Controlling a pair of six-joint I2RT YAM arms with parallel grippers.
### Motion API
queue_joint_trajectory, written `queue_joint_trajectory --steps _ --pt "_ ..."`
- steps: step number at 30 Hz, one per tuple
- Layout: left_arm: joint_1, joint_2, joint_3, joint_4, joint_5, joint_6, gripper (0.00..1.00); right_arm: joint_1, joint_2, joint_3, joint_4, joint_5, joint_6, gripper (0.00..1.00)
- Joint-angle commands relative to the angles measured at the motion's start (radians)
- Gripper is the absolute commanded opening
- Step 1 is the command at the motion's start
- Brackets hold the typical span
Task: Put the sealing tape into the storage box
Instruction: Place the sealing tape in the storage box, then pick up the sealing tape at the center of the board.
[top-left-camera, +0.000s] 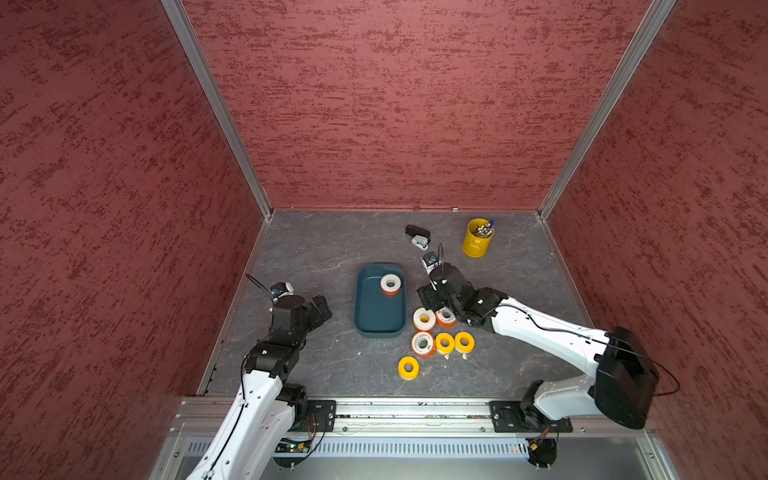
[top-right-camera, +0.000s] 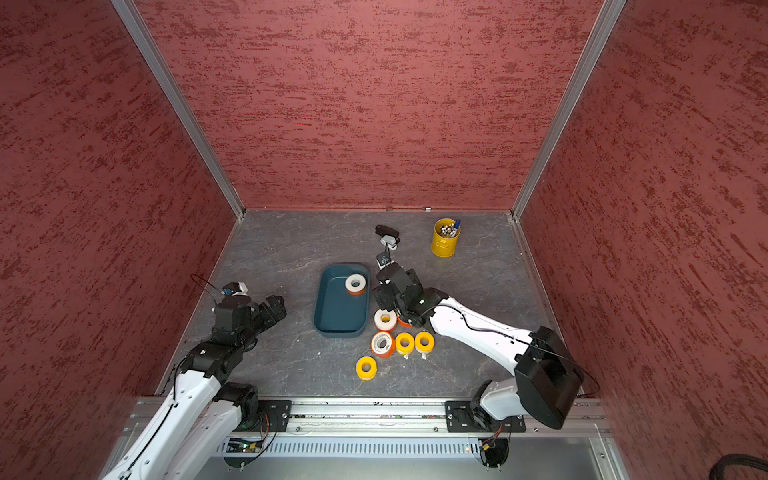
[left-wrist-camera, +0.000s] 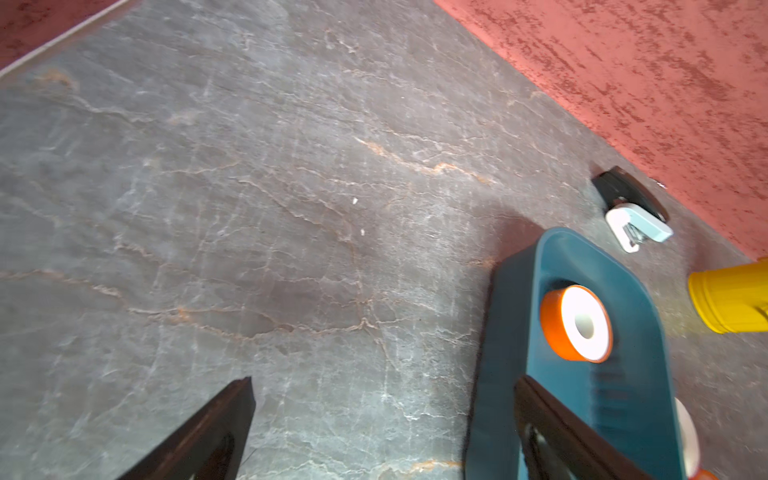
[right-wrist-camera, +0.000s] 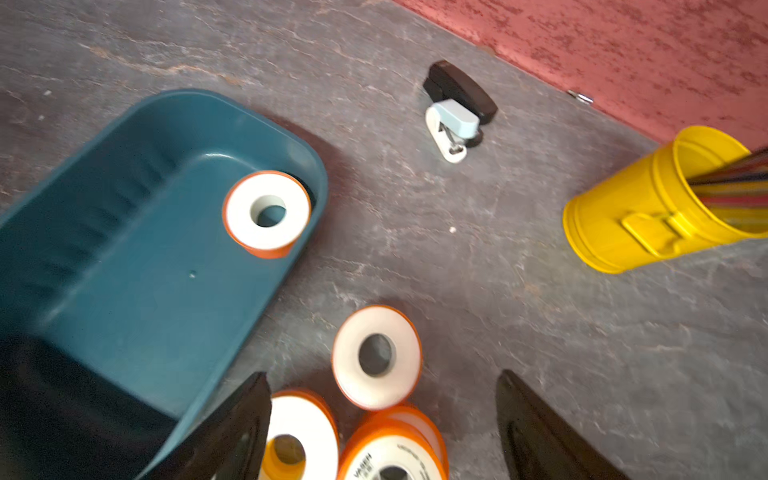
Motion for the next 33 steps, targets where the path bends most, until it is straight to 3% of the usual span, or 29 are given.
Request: queue_joint_trajectory --steps 1,10,14,18,25,29,33 --pt "0.005 -0.008 0.027 -0.042 -0.036 -0.023 1.0 -0.018 -0.096 -0.096 0.09 0.084 0.056 0.87" --pt "0.005 -0.027 0.009 0.003 0.06 0.028 1.0 -0.04 -0.337 -0.34 0.078 0.208 0.124 0.89" --pt "0.003 -0.015 0.007 0.015 0.087 0.039 1.0 -0.049 -0.484 -0.427 0.071 0.222 0.204 0.9" --pt "0.002 0.002 0.009 0.019 0.094 0.042 1.0 -0.058 -0.647 -0.544 0.147 0.229 0.201 0.91" --pt "-0.015 0.023 0.006 0.04 0.08 0.044 1.0 -0.062 -0.683 -0.577 0.171 0.268 0.218 0.92" --pt "-0.081 0.058 0.042 0.023 0.016 0.056 1.0 -0.061 -0.657 -0.57 0.178 0.255 0.223 0.92" --pt "-0.257 0.089 0.136 -0.004 -0.089 0.069 1.0 -0.061 -0.646 -0.567 0.181 0.256 0.224 0.92"
